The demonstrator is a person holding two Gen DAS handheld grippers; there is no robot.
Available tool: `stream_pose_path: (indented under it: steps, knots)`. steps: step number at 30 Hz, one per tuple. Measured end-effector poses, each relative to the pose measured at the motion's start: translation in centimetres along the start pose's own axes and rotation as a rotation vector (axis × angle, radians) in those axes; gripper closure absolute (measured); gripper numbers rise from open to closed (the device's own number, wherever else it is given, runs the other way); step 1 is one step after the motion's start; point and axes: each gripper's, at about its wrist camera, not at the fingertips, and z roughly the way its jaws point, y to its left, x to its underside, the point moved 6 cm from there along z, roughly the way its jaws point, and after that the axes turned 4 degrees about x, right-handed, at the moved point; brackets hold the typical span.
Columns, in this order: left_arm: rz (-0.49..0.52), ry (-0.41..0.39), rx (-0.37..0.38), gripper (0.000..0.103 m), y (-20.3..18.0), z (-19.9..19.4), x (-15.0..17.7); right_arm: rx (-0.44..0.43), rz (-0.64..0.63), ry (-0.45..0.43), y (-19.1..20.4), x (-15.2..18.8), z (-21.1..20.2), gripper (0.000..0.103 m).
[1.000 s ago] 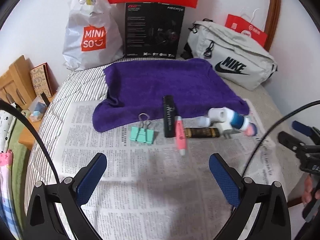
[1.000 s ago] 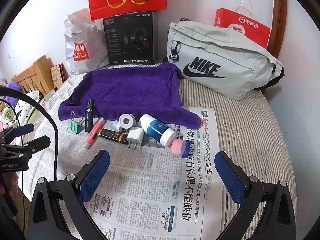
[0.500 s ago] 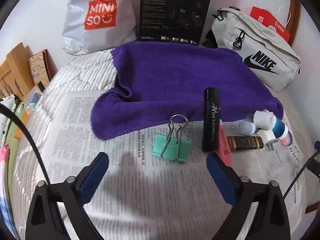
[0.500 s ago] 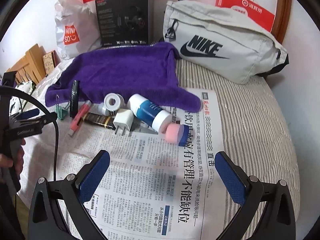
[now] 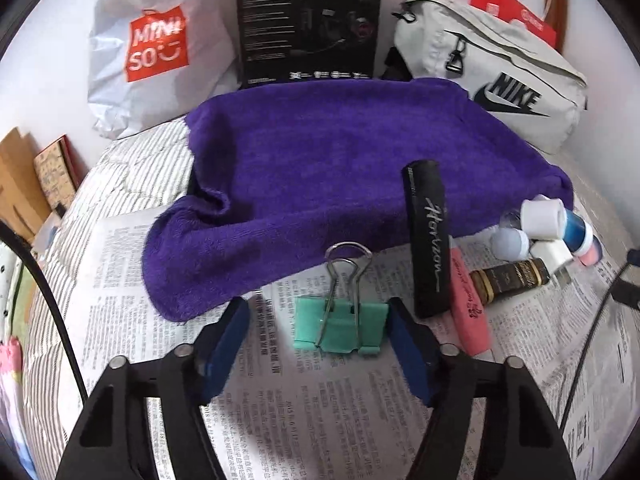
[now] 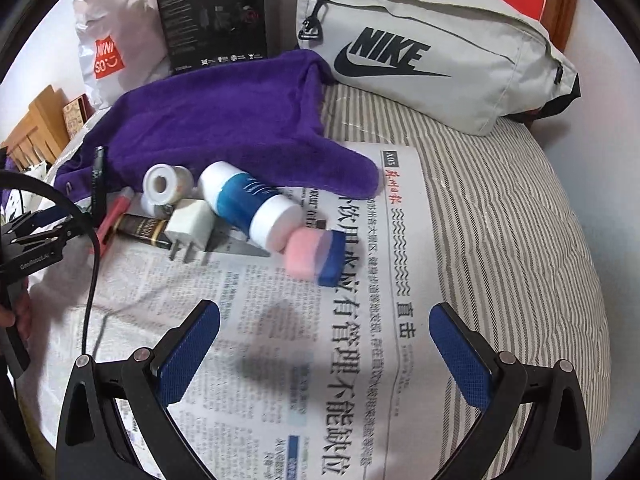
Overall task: Organize rigid objects
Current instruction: 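Grasp the pink-and-navy cylinder with the right tool while the left grasps the mint binder clip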
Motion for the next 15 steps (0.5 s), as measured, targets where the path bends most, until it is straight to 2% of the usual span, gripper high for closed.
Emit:
stream_pose_path:
  steps: [3,6,11,15]
  knots:
    - [0.011,-0.008,0.022,0.057,-0.1,-0.1,0.0,0.005,-0.001,-0.009,-0.5,-0.2,0.5,0.000]
    - [0.011,-0.015,0.036,0.064,0.0,-0.2,0.0,0.000,0.009,-0.008,-1.0,-0.4,1.4,0.001]
    - [0.015,-0.014,0.044,0.064,-0.1,-0.4,0.2,0.010,0.006,-0.029,-1.3,-0.9,2.4,0.001]
    - [0.003,-0.016,0.047,0.064,0.0,-0.3,0.2,-0.002,0.016,-0.039,-1.1,-1.4,3.3,0.007]
